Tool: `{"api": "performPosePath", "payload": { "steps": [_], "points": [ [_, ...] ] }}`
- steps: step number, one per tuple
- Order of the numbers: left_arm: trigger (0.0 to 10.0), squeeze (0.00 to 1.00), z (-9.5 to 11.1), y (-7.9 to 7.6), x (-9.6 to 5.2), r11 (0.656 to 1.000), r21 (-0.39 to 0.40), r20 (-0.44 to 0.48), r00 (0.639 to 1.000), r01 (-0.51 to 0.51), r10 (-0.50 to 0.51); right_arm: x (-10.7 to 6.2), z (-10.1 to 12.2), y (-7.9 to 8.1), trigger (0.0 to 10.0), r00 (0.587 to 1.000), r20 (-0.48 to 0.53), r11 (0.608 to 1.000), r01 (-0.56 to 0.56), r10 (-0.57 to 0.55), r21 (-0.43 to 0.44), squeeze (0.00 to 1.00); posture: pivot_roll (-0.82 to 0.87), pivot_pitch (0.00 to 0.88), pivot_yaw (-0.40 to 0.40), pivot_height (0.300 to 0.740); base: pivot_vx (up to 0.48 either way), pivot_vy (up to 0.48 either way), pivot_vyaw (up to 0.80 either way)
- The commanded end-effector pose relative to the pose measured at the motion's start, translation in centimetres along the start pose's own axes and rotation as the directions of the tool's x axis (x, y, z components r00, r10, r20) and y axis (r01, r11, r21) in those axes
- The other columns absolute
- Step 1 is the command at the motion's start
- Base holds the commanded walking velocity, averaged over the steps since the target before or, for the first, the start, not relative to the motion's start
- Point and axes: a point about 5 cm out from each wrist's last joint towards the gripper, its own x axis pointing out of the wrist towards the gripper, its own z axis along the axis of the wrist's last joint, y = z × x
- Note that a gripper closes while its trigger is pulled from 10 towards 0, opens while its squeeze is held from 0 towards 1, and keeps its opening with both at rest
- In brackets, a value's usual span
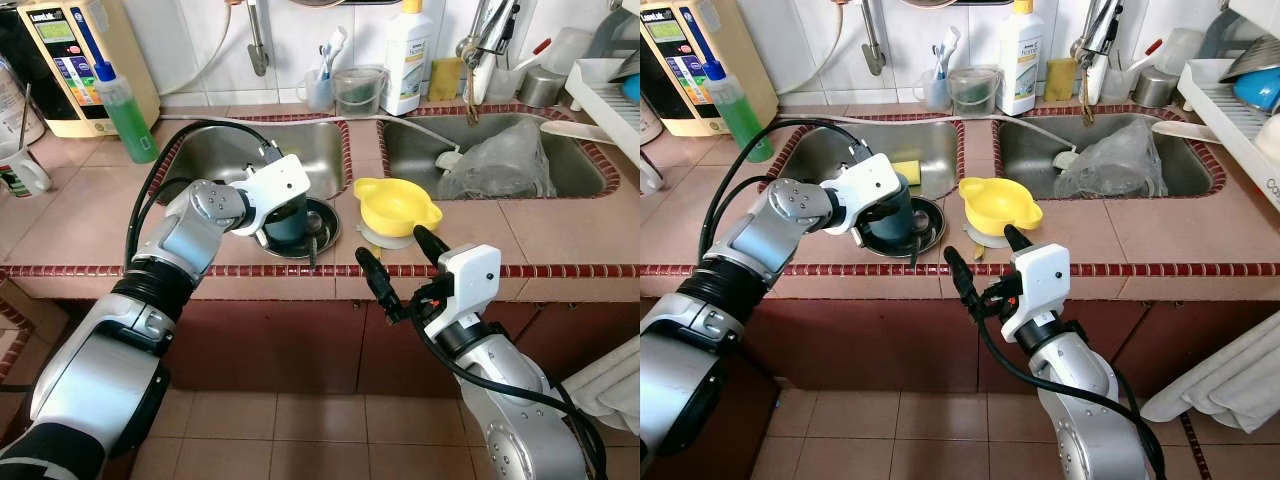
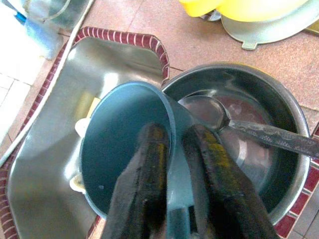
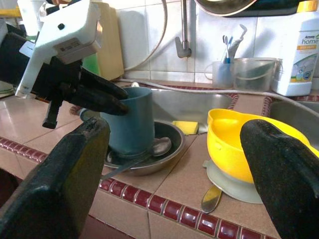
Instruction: Kitchen organization
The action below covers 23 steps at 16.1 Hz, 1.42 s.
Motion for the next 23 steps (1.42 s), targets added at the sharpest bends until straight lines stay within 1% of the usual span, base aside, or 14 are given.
{"api": "performPosePath", "payload": {
  "steps": [1, 5, 9, 12, 14, 15, 16, 17, 18, 20, 23],
  "points": [
    [0.0, 0.00, -0.4, 0.0, -0.2, 0.999, 0.033, -0.020, 0.999, 0.027, -0.026, 0.3, 0.2, 0.4, 10.0, 1.000, 0.013, 1.000, -0.018, 0.018, 0.001, 0.00, -0.06, 0.050, 0.130, 0.740, 0.000, 0.000, 0.00],
    [0.0, 0.00, -0.8, -0.6, -0.1, 0.997, 0.051, -0.031, 0.998, 0.062, -0.061, 0.1, 0.1, 0.3, 10.0, 1.000, 0.008, 1.000, -0.008, 0.008, 0.000, 0.00, -0.06, 0.062, 0.135, 0.740, 0.000, 0.000, 0.00],
    [0.0, 0.00, -0.8, -0.6, -0.2, 0.996, 0.048, -0.029, 0.997, 0.074, -0.073, 0.0, 0.1, 0.2, 10.0, 1.000, 0.008, 1.000, -0.003, 0.003, 0.000, 0.00, -0.06, 0.068, 0.135, 0.740, 0.000, 0.000, 0.00],
    [0.0, 0.00, -0.5, 0.3, -0.9, 0.997, -0.017, 0.002, 0.997, 0.072, -0.072, 0.1, 0.1, 0.2, 10.0, 1.000, 0.009, 1.000, -0.003, 0.003, 0.003, 0.00, -0.06, 0.068, 0.129, 0.740, 0.000, 0.000, 0.00],
    [0.0, 0.00, -0.4, 0.5, -1.0, 0.996, -0.029, 0.013, 0.996, 0.084, -0.084, 0.1, 0.1, 0.2, 10.0, 1.000, 0.010, 1.000, -0.008, 0.008, 0.003, 0.00, -0.06, 0.069, 0.126, 0.740, 0.000, 0.000, 0.00],
    [3.9, 0.00, -0.3, 0.3, -1.1, 0.993, -0.023, 0.023, 0.993, 0.112, -0.112, 0.2, 0.2, 0.2, 10.0, 1.000, 0.011, 1.000, -0.010, 0.010, 0.001, 0.00, -0.06, 0.069, 0.125, 0.740, 0.000, 0.000, 0.00],
    [4.5, 0.00, -0.2, 0.1, -1.2, 0.992, -0.021, 0.029, 0.991, 0.128, -0.127, 0.2, 0.2, 0.2, 10.0, 1.000, 0.011, 1.000, -0.012, 0.012, 0.000, 0.00, -0.06, 0.068, 0.123, 0.740, 0.000, 0.000, 0.00],
    [4.7, 0.00, -0.2, -0.2, -1.3, 0.987, -0.019, 0.043, 0.986, 0.160, -0.159, 0.3, 0.2, 0.1, 10.0, 1.000, 0.011, 1.000, -0.012, 0.013, -0.002, 0.00, -0.06, 0.067, 0.120, 0.740, 0.000, 0.000, 0.00],
    [10.0, 0.00, -0.1, -0.5, -1.3, 0.982, -0.005, 0.051, 0.981, 0.189, -0.189, 0.3, 0.2, 0.1, 10.0, 1.000, 0.012, 1.000, -0.013, 0.013, -0.003, 0.00, -0.06, 0.067, 0.121, 0.740, 0.000, 0.000, 0.00],
    [10.0, 0.00, -0.1, -1.4, -1.6, 0.962, 0.012, 0.071, 0.959, 0.273, -0.273, 0.3, 0.2, 0.1, 10.0, 1.000, 0.011, 1.000, -0.016, 0.016, -0.003, 0.00, -0.06, 0.067, 0.118, 0.740, 0.000, 0.000, 0.00],
    [10.0, 0.00, -0.1, -1.8, -1.8, 0.952, 0.025, 0.077, 0.948, 0.307, -0.308, 0.3, 0.2, 0.1, 10.0, 1.000, 0.010, 1.000, -0.015, 0.015, -0.005, 0.00, -0.06, 0.066, 0.119, 0.740, 0.000, 0.000, 0.00]
  ]
}}
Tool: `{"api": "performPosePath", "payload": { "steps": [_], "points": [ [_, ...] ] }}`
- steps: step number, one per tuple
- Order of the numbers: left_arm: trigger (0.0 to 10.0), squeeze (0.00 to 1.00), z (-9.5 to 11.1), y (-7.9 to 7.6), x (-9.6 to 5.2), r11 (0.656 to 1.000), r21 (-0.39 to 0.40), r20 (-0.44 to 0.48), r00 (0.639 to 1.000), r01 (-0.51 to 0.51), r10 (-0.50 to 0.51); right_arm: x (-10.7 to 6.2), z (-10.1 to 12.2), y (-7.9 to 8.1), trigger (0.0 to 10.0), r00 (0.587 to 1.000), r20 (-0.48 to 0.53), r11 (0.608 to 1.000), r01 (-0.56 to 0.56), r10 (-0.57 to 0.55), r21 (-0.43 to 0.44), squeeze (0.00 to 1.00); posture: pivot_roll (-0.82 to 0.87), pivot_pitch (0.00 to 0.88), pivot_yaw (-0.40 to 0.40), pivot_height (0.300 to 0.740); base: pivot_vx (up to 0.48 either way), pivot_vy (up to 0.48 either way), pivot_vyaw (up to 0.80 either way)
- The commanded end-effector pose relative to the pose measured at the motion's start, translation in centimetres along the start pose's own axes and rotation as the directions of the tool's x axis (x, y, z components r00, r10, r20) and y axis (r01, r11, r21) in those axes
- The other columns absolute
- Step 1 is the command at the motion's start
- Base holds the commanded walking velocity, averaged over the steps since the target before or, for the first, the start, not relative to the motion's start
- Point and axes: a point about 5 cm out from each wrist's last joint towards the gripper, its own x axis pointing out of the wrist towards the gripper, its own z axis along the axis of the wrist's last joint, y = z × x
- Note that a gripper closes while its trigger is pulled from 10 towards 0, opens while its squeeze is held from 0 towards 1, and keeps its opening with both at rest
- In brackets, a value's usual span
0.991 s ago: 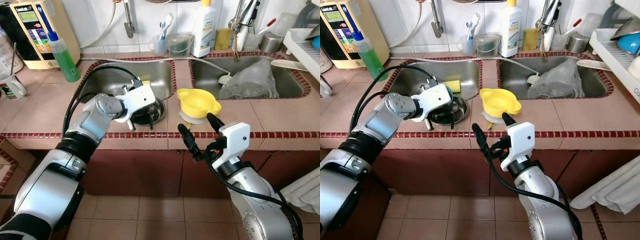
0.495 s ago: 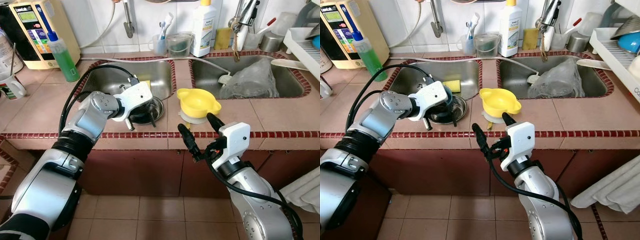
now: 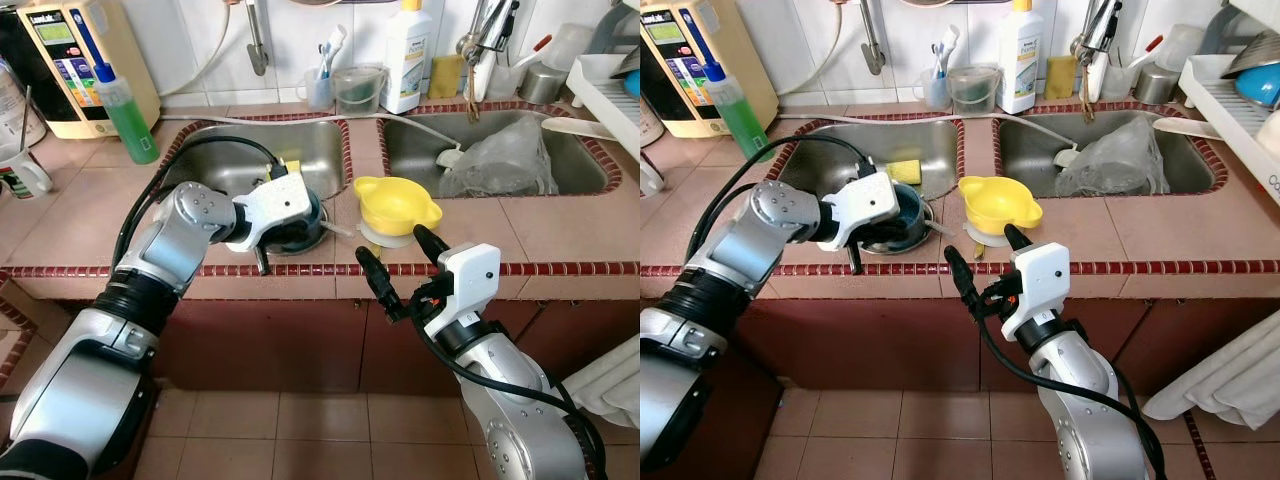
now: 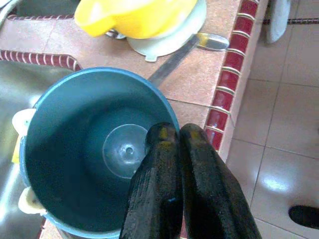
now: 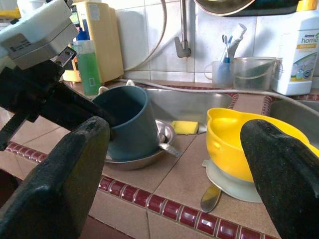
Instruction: Kitchen organization
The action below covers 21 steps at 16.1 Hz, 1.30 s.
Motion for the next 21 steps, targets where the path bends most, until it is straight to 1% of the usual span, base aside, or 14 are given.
{"api": "performPosePath", "payload": {
  "steps": [1, 5, 6, 7, 10, 12, 13, 14, 15, 16, 18, 19, 20, 21],
  "points": [
    [10.0, 0.00, -0.3, -0.2, -0.2, 1.000, 0.001, -0.004, 1.000, 0.015, -0.015, 0.2, 0.2, 0.1, 10.0, 1.000, 0.010, 1.000, -0.013, 0.013, -0.001, 0.00, -0.06, 0.064, 0.119, 0.740, 0.000, 0.000, 0.00],
    [10.0, 0.00, 0.0, -0.1, -0.4, 1.000, -0.013, 0.014, 1.000, 0.013, -0.013, 0.2, 0.2, 0.2, 10.0, 1.000, 0.011, 1.000, -0.014, 0.014, -0.002, 0.00, -0.06, 0.059, 0.120, 0.740, 0.000, 0.000, 0.00],
    [10.0, 0.00, 0.2, 0.0, -0.6, 1.000, -0.004, 0.025, 1.000, 0.015, -0.015, 0.2, 0.2, 0.2, 10.0, 1.000, 0.012, 1.000, -0.013, 0.013, -0.004, 0.00, -0.07, 0.057, 0.120, 0.740, 0.000, 0.000, 0.00],
    [10.0, 0.00, 0.5, 0.3, -0.8, 0.999, -0.030, 0.052, 0.999, 0.015, -0.013, 0.2, 0.2, 0.2, 10.0, 1.000, 0.013, 1.000, -0.014, 0.014, -0.003, 0.00, -0.06, 0.057, 0.120, 0.740, 0.000, 0.000, 0.00],
    [10.0, 0.00, 0.4, 0.6, -1.2, 1.000, -0.021, 0.047, 0.999, 0.007, -0.006, 0.3, 0.2, 0.2, 10.0, 1.000, 0.014, 1.000, -0.017, 0.017, -0.004, 0.00, -0.06, 0.053, 0.117, 0.740, 0.000, 0.000, 0.00],
    [10.0, 0.00, 0.1, 1.2, -1.1, 0.997, -0.046, 0.029, 0.998, -0.063, 0.064, 0.4, 0.2, 0.2, 10.0, 1.000, 0.016, 1.000, -0.018, 0.018, -0.003, 0.00, -0.06, 0.052, 0.117, 0.740, 0.000, 0.000, 0.00],
    [10.0, 0.00, 0.1, 1.9, -1.0, 0.983, -0.089, 0.033, 0.986, -0.160, 0.163, 0.4, 0.2, 0.2, 10.0, 1.000, 0.018, 1.000, -0.016, 0.016, -0.004, 0.00, -0.06, 0.054, 0.120, 0.740, 0.000, 0.000, 0.00],
    [10.0, 0.00, 0.0, 2.3, -1.0, 0.972, -0.115, 0.030, 0.977, -0.205, 0.209, 0.4, 0.3, 0.2, 10.0, 1.000, 0.020, 1.000, -0.015, 0.016, -0.004, 0.00, -0.06, 0.054, 0.121, 0.740, 0.000, 0.000, 0.00],
    [10.0, 0.00, 0.1, 3.3, -1.4, 0.926, -0.201, 0.065, 0.939, -0.320, 0.339, 0.3, 0.3, 0.2, 10.0, 1.000, 0.021, 1.000, -0.007, 0.007, -0.004, 0.00, -0.07, 0.057, 0.121, 0.740, 0.000, 0.000, 0.00],
    [10.0, 0.00, 0.1, 3.6, -1.7, 0.902, -0.262, 0.098, 0.920, -0.343, 0.379, 0.3, 0.2, 0.1, 10.0, 1.000, 0.021, 1.000, -0.003, 0.003, -0.002, 0.00, -0.07, 0.057, 0.120, 0.740, 0.000, 0.000, 0.00],
    [10.0, 0.00, 0.3, 3.0, -1.9, 0.885, -0.356, 0.189, 0.904, -0.300, 0.383, 0.3, 0.2, 0.2, 10.0, 1.000, 0.021, 1.000, 0.001, -0.002, 0.006, 0.00, -0.07, 0.060, 0.105, 0.740, 0.000, 0.000, 0.00],
    [10.0, 0.00, 0.4, 3.0, -2.0, 0.879, -0.383, 0.211, 0.899, -0.285, 0.383, 0.3, 0.2, 0.2, 10.0, 1.000, 0.021, 1.000, 0.000, 0.000, 0.006, 0.00, -0.07, 0.060, 0.104, 0.740, 0.000, 0.000, 0.00],
    [10.0, 0.00, 0.8, 3.2, -2.3, 0.834, -0.467, 0.271, 0.851, -0.293, 0.451, 0.5, 0.2, 0.2, 10.0, 1.000, 0.025, 1.000, -0.006, 0.006, 0.007, 0.00, -0.06, 0.060, 0.095, 0.740, 0.000, 0.000, 0.00],
    [10.0, 0.00, 0.4, 3.5, -2.3, 0.762, -0.563, 0.266, 0.802, -0.321, 0.534, 0.7, 0.3, 0.1, 10.0, 1.000, 0.029, 1.000, -0.005, 0.005, 0.006, 0.00, -0.05, 0.059, 0.088, 0.740, 0.000, 0.000, 0.00]
  ]
}}
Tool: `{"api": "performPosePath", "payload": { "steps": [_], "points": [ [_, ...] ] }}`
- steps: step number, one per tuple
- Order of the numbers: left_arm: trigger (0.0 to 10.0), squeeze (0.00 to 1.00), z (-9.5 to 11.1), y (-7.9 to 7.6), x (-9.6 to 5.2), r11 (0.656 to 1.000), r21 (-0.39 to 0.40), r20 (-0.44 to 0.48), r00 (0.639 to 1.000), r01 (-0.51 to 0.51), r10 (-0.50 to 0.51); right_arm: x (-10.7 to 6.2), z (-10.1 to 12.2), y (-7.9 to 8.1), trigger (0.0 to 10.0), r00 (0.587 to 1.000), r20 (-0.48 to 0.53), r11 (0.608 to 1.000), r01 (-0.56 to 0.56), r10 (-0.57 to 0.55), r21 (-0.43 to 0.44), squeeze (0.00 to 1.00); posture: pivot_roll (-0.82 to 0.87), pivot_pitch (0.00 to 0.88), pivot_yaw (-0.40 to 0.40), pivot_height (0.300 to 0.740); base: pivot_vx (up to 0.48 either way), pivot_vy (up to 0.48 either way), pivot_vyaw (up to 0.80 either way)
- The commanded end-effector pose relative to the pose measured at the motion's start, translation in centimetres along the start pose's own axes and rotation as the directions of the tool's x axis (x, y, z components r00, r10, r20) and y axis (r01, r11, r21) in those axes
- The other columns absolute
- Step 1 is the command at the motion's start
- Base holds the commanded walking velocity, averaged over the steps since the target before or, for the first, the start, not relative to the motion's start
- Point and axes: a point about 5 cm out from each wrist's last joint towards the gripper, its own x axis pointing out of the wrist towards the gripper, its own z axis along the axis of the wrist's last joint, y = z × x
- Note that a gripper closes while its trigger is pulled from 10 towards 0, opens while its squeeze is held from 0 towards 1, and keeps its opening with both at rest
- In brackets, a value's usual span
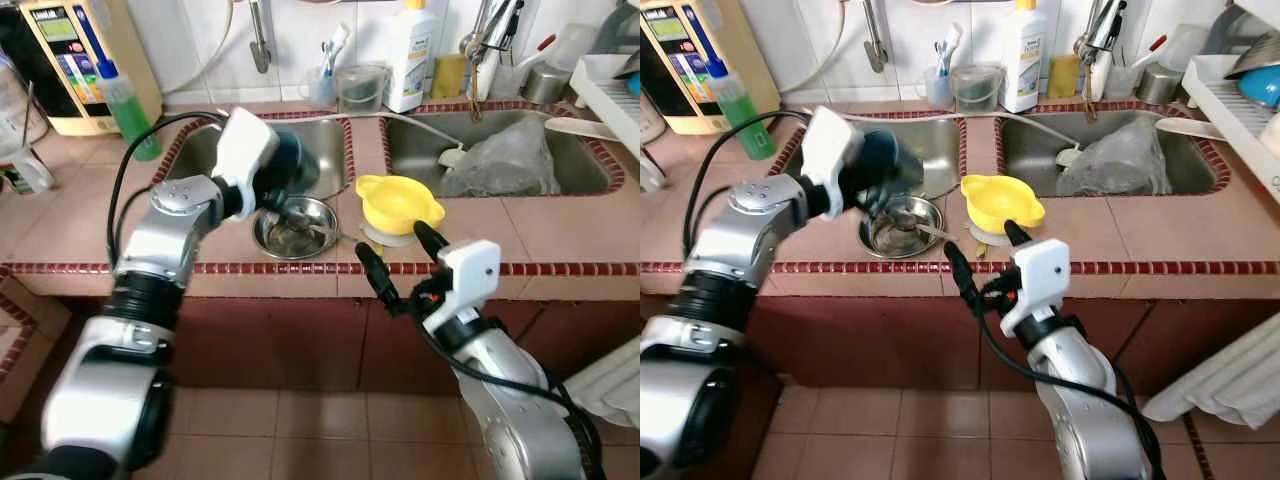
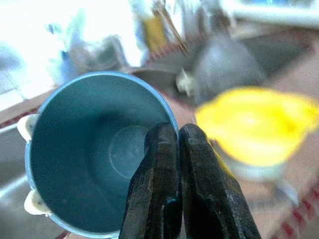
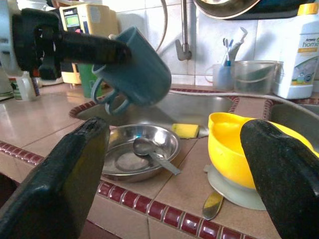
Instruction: Kitchen organization
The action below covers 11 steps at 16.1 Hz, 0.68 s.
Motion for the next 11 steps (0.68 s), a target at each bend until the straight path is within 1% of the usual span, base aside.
{"api": "performPosePath", "payload": {
  "steps": [1, 2, 3, 4, 5, 6, 7, 8, 9, 10, 11],
  "points": [
    [10.0, 0.00, -0.1, 1.1, -0.7, 0.993, -0.057, 0.065, 0.992, -0.107, 0.110, 0.4, 0.3, -0.1, 10.0, 1.000, 0.024, 1.000, 0.004, -0.004, 0.011, 0.00, -0.05, 0.058, 0.081, 0.740, 0.000, 0.000, 0.00],
    [10.0, 0.00, -0.8, 1.1, -1.0, 0.979, -0.091, 0.099, 0.977, -0.182, 0.190, 0.6, 0.4, -0.3, 10.0, 0.999, 0.034, 1.000, 0.023, -0.024, 0.011, 0.00, -0.05, 0.057, 0.077, 0.740, 0.000, 0.000, 0.00],
    [10.0, 0.00, -1.8, 0.4, -1.4, 0.973, -0.123, 0.119, 0.970, -0.196, 0.211, 0.9, 0.6, -0.8, 10.0, 0.997, 0.053, 0.998, 0.058, -0.059, 0.020, 0.00, -0.04, 0.058, 0.073, 0.740, 0.000, 0.000, 0.00],
    [10.0, 0.00, -2.6, -0.2, -1.6, 0.973, -0.091, 0.116, 0.969, -0.210, 0.220, 1.0, 0.6, -1.1, 10.0, 0.995, 0.060, 0.997, 0.079, -0.081, 0.026, 0.00, -0.04, 0.056, 0.066, 0.740, 0.000, 0.000, 0.00],
    [10.0, 0.00, -2.8, -0.5, -2.0, 0.962, -0.060, 0.163, 0.949, -0.265, 0.271, 1.1, 0.6, -1.3, 10.0, 0.993, 0.066, 0.995, 0.093, -0.095, 0.039, 0.00, -0.03, 0.057, 0.060, 0.740, 0.000, 0.000, 0.00],
    [10.0, 0.00, -3.5, -0.7, -2.2, 0.945, -0.157, 0.160, 0.937, -0.287, 0.311, 1.2, 0.5, -1.5, 10.0, 0.993, 0.066, 0.995, 0.094, -0.096, 0.036, 0.00, -0.03, 0.056, 0.052, 0.740, 0.000, 0.000, 0.00],
    [10.0, 0.00, -3.7, -0.6, -2.4, 0.944, -0.140, 0.167, 0.933, -0.298, 0.319, 1.2, 0.5, -1.5, 10.0, 0.994, 0.064, 0.995, 0.091, -0.093, 0.034, 0.00, -0.03, 0.056, 0.050, 0.740, 0.000, 0.000, 0.00],
    [10.0, 0.00, -3.6, -0.4, -2.9, 0.933, -0.127, 0.215, 0.909, -0.337, 0.358, 1.4, 0.5, -1.6, 10.0, 0.993, 0.071, 0.995, 0.090, -0.092, 0.033, 0.00, -0.03, 0.053, 0.047, 0.740, 0.000, 0.000, 0.00],
    [10.0, 0.00, -3.5, -0.3, -3.1, 0.930, -0.100, 0.230, 0.901, -0.354, 0.367, 1.4, 0.6, -1.7, 10.0, 0.993, 0.075, 0.995, 0.093, -0.096, 0.033, 0.00, -0.03, 0.052, 0.047, 0.740, 0.000, 0.000, 0.00],
    [10.0, 0.00, -3.5, -0.4, -3.2, 0.931, -0.048, 0.241, 0.900, -0.363, 0.363, 1.5, 0.7, -1.7, 10.0, 0.992, 0.081, 0.995, 0.098, -0.100, 0.030, 0.00, -0.03, 0.051, 0.047, 0.740, 0.000, 0.000, 0.00],
    [10.0, 0.00, -3.4, -0.6, -3.3, 0.935, -0.084, 0.255, 0.900, -0.344, 0.354, 1.5, 0.9, -2.0, 10.0, 0.988, 0.101, 0.993, 0.112, -0.115, 0.032, 0.00, -0.03, 0.048, 0.049, 0.740, 0.000, 0.000, 0.00]
  ]
}}
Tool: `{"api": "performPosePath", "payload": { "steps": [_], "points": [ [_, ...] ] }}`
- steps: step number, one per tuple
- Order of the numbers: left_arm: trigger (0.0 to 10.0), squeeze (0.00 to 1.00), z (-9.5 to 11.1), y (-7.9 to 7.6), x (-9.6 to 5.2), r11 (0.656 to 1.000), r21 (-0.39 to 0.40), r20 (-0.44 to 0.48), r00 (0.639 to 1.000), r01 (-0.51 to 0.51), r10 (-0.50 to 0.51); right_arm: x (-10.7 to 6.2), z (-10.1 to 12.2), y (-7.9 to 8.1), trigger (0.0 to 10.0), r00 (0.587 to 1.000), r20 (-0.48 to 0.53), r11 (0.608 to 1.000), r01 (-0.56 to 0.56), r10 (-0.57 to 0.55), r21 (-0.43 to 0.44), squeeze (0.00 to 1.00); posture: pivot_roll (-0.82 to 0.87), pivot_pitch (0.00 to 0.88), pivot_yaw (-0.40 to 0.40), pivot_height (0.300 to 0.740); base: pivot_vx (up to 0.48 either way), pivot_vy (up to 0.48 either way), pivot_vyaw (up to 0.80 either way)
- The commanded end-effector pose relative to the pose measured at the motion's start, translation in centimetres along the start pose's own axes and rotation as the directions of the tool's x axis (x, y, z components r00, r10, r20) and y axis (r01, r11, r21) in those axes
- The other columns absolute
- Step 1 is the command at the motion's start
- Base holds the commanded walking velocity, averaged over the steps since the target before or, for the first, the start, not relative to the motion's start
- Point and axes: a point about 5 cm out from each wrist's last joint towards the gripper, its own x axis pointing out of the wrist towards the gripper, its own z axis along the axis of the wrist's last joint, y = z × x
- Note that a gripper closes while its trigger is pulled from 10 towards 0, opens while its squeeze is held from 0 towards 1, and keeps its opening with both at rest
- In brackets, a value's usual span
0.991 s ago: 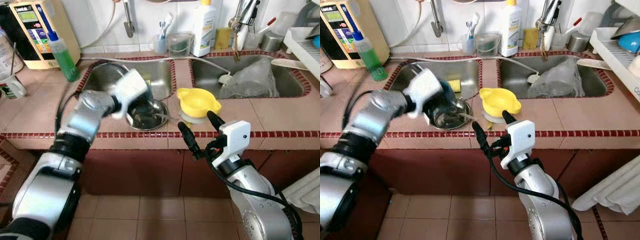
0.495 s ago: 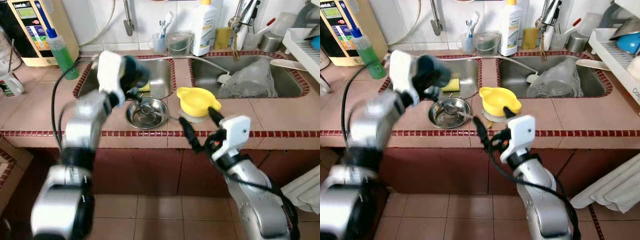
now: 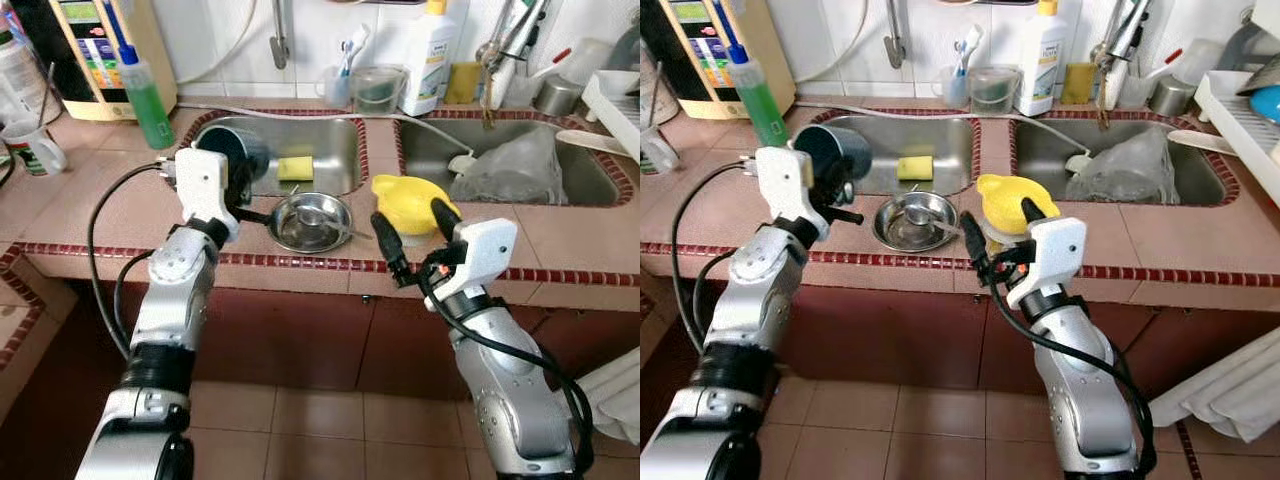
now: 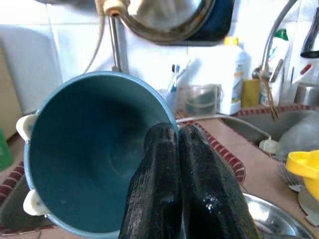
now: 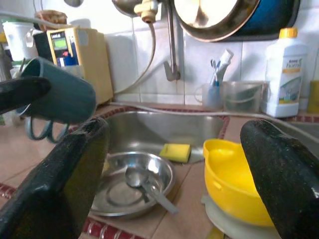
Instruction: Kitchen organization
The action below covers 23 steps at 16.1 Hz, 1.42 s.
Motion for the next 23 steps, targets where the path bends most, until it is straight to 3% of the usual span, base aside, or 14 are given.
{"api": "performPosePath", "payload": {
  "steps": [1, 7, 12, 23],
  "points": [
    [10.0, 0.00, 0.7, 0.0, -0.1, 1.000, -0.024, 0.046, 0.999, -0.004, 0.005, 0.2, 0.4, -0.4, 10.0, 0.999, 0.030, 1.000, 0.017, -0.017, 0.007, 0.00, -0.04, 0.044, 0.049, 0.740, 0.000, 0.000, 0.00],
    [10.0, 0.00, 0.3, -1.2, -0.8, 0.993, -0.023, 0.048, 0.993, 0.113, -0.112, 0.0, 0.1, -1.4, 10.0, 0.997, 0.031, 0.998, 0.070, -0.070, -0.008, 0.00, -0.04, 0.044, 0.046, 0.740, 0.000, 0.000, 0.00],
    [10.0, 0.00, -0.1, -1.2, -0.7, 0.992, -0.060, 0.025, 0.994, 0.110, -0.109, 0.1, 0.0, -1.4, 10.0, 0.997, 0.029, 0.998, 0.068, -0.067, -0.008, 0.00, -0.05, 0.041, 0.042, 0.740, 0.000, 0.000, 0.00],
    [10.0, 0.00, -0.2, -1.6, -0.8, 0.989, -0.083, 0.013, 0.993, 0.121, -0.121, 0.3, -0.2, -1.3, 10.0, 0.999, 0.017, 0.999, 0.046, -0.046, -0.005, 0.00, -0.05, 0.035, 0.027, 0.740, 0.328, 0.000, 0.00]
  ]
}}
